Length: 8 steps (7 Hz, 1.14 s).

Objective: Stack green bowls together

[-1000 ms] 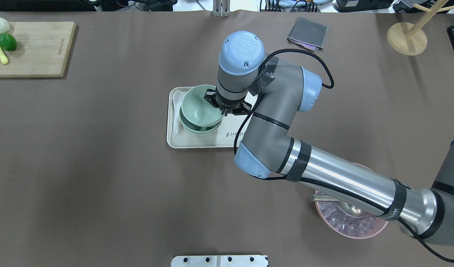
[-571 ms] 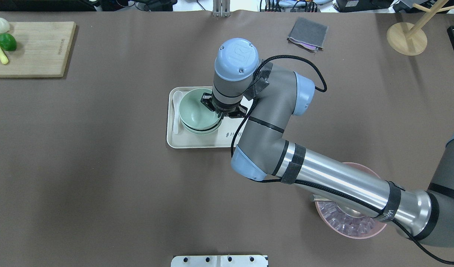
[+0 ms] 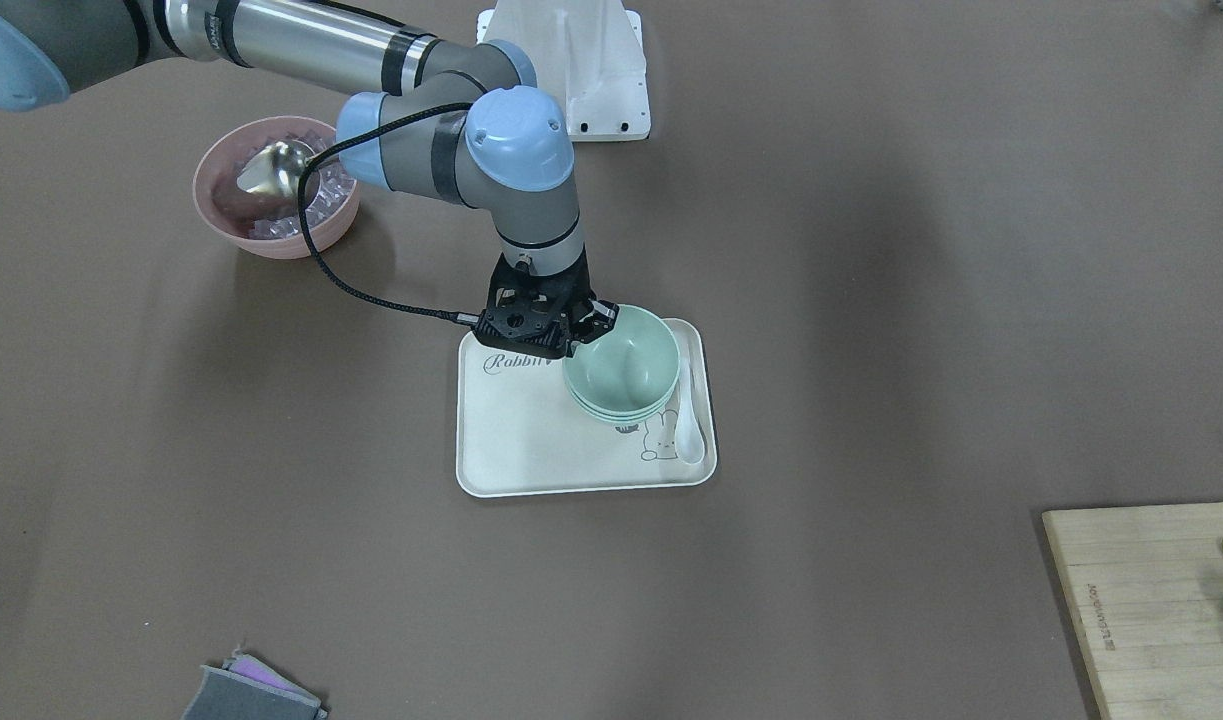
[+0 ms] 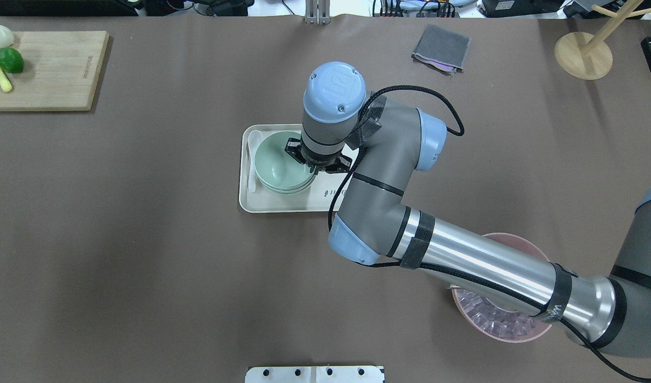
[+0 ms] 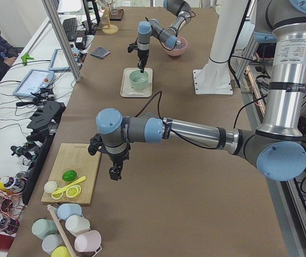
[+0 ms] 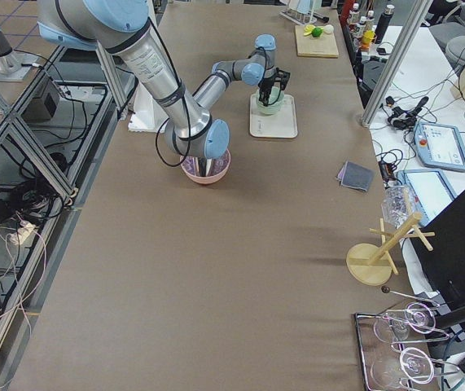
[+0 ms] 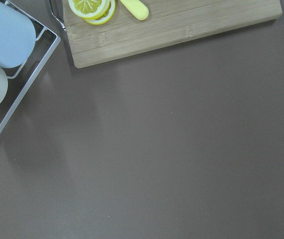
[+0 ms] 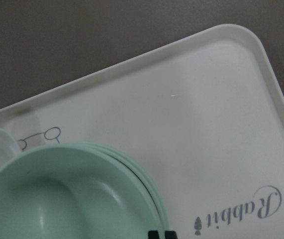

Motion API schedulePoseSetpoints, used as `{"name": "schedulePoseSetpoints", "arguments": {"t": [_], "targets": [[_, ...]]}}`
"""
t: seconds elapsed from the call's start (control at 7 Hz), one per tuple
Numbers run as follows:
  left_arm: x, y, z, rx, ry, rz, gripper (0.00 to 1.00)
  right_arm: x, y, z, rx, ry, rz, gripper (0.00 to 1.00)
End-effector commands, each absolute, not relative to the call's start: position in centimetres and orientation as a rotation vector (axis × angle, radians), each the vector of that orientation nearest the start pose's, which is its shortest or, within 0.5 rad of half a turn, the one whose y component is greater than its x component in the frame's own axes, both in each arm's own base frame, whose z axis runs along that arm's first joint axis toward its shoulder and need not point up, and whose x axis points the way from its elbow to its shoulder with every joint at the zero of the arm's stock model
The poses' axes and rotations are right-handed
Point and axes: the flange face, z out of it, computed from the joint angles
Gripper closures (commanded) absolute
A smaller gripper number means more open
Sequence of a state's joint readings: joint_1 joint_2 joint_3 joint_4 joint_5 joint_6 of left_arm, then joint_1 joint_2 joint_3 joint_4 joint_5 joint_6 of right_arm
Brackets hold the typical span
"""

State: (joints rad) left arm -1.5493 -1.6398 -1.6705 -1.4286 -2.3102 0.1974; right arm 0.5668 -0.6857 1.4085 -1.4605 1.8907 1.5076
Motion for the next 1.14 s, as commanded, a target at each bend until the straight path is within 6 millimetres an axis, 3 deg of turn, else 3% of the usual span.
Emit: {"name": "schedulePoseSetpoints", "arguments": {"t": [0.0,0.29,0.43,0.57,0.71,1.0], "targets": [[-5.5,-51.9,59.2,0.090,0.736,0.217,0.02,-58.8,-49.5,16.4,-0.023,-0.876,0.337,1.00],[-5.5,-51.9,59.1,0.091,0.736,0.218,0.02,-59.0,-49.7,16.8,-0.024,-0.870,0.337,1.00],[-5.5,-52.0,59.1,0.093,0.736,0.220,0.02,-58.9,-49.7,16.7,-0.022,-0.878,0.337,0.73],[-5.5,-51.9,59.1,0.091,0.736,0.218,0.02,-59.1,-49.7,17.1,-0.019,-0.880,0.331,0.09],[-5.5,-51.7,59.4,0.087,0.736,0.216,0.02,-59.2,-49.8,16.3,0.000,-0.885,0.328,0.00],[-5.5,-51.4,59.8,0.076,0.743,0.207,0.02,-58.8,-50.2,16.0,0.011,-0.888,0.308,0.00]]}}
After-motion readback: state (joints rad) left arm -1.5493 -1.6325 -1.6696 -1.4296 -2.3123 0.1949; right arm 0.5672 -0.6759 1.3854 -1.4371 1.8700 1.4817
